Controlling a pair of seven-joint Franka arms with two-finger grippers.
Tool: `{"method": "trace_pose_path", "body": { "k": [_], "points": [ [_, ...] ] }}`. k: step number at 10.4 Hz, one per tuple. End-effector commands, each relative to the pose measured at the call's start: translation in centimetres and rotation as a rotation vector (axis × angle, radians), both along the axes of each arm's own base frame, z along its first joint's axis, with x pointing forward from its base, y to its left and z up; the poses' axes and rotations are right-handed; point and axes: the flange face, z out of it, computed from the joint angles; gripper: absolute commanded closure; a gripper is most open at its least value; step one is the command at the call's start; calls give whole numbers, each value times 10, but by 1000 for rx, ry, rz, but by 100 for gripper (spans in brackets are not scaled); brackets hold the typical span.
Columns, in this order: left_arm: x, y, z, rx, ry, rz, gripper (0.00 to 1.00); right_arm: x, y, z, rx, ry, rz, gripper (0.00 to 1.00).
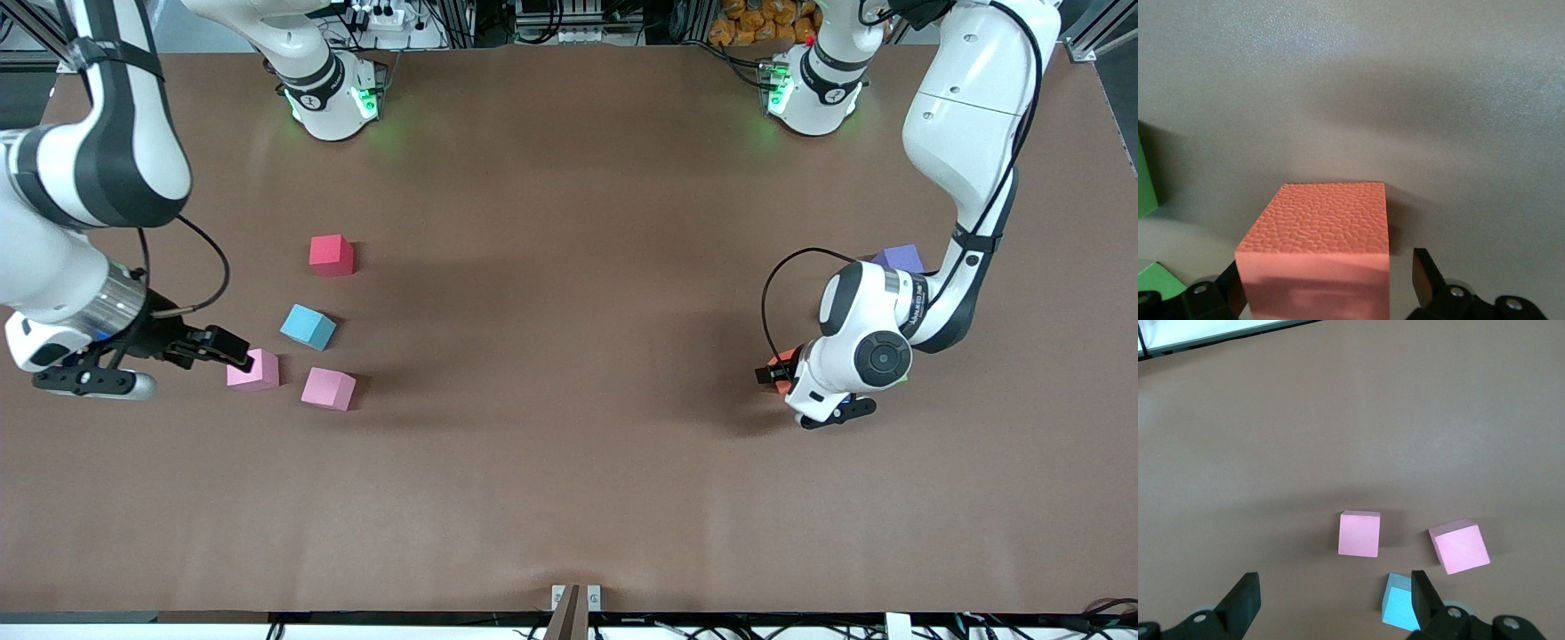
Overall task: Arrange blocks into number 1
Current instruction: 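Grasp the orange cube with the left gripper while the right gripper reaches a pink cube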
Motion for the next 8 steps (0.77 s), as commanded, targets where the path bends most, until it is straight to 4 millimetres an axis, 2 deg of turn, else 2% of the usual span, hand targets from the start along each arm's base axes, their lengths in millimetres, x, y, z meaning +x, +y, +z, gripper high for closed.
{"method": "trace_pose_path", "body": {
  "k": [1,6,8],
  "points": [
    [2,1,2,24,-18,9,0,5,-6,-15,12,-3,-49,0],
    [2,1,2,25,-19,7,0,12,-11,-58,9,13,-119,0],
    [2,3,2,25,-19,11,0,1,-13,-91,-4,-29,-115,0]
  ]
}}
